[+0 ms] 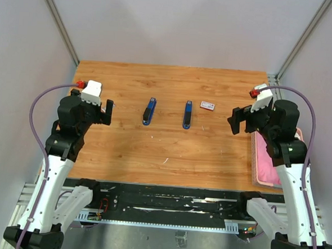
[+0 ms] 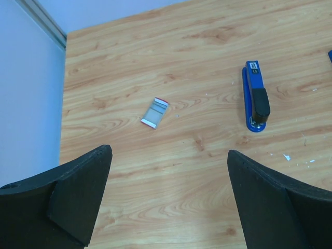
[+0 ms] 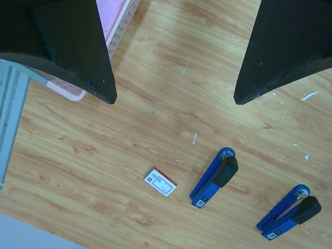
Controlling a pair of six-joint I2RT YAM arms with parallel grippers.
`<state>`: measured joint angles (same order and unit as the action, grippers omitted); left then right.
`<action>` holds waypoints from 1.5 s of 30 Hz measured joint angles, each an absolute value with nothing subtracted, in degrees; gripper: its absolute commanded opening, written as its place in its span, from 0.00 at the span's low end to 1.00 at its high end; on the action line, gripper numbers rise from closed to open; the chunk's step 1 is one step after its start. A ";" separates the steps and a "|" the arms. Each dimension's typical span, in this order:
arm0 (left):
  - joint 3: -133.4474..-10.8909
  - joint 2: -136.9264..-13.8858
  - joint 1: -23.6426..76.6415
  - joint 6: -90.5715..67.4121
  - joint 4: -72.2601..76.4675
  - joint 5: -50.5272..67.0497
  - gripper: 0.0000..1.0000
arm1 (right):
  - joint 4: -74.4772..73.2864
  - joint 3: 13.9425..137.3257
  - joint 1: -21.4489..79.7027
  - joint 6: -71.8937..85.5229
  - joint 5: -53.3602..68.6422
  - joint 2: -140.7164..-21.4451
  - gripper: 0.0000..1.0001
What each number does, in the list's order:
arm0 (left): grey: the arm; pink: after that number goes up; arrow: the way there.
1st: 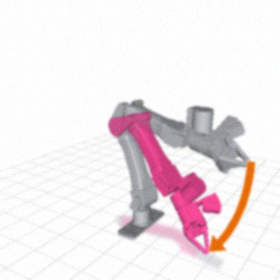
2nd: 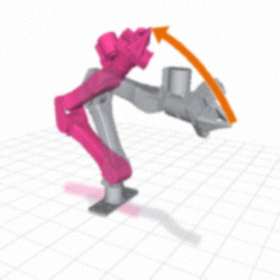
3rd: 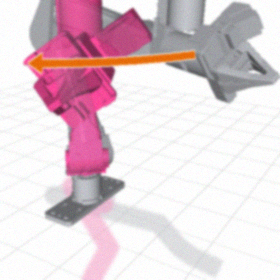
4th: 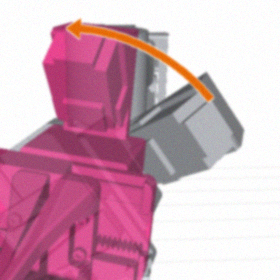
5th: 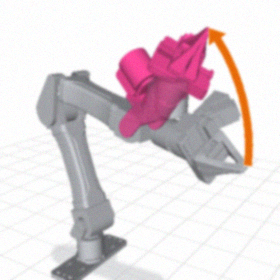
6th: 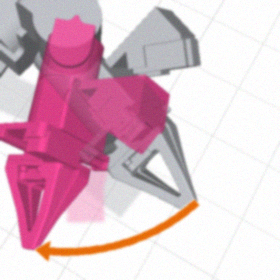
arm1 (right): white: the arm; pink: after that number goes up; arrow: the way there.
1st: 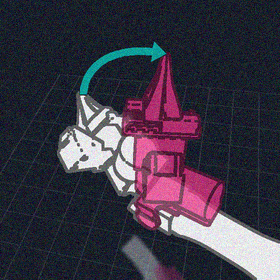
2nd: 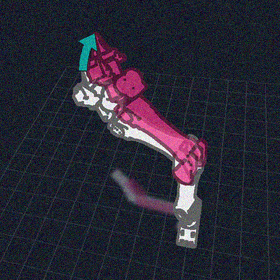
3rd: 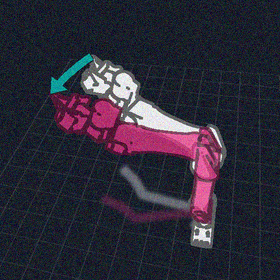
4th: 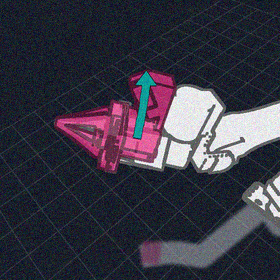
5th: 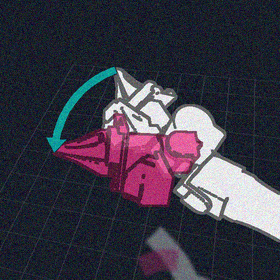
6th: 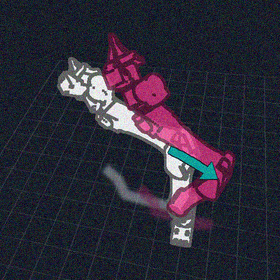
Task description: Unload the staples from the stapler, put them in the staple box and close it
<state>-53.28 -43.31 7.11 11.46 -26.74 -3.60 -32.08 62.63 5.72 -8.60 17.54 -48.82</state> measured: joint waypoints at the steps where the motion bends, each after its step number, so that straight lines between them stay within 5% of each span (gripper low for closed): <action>1: -53.45 -43.57 7.11 11.46 -26.98 -3.38 0.98 | -32.08 62.70 5.69 -8.14 18.00 -49.21 0.99; 23: -53.69 -47.59 6.66 15.42 -32.29 6.11 0.98 | -27.07 55.83 5.13 -11.11 33.17 -55.68 0.99; 45: -53.67 -46.74 6.50 16.69 -33.36 9.15 0.98 | -30.33 73.93 26.65 -7.38 15.44 -93.06 0.99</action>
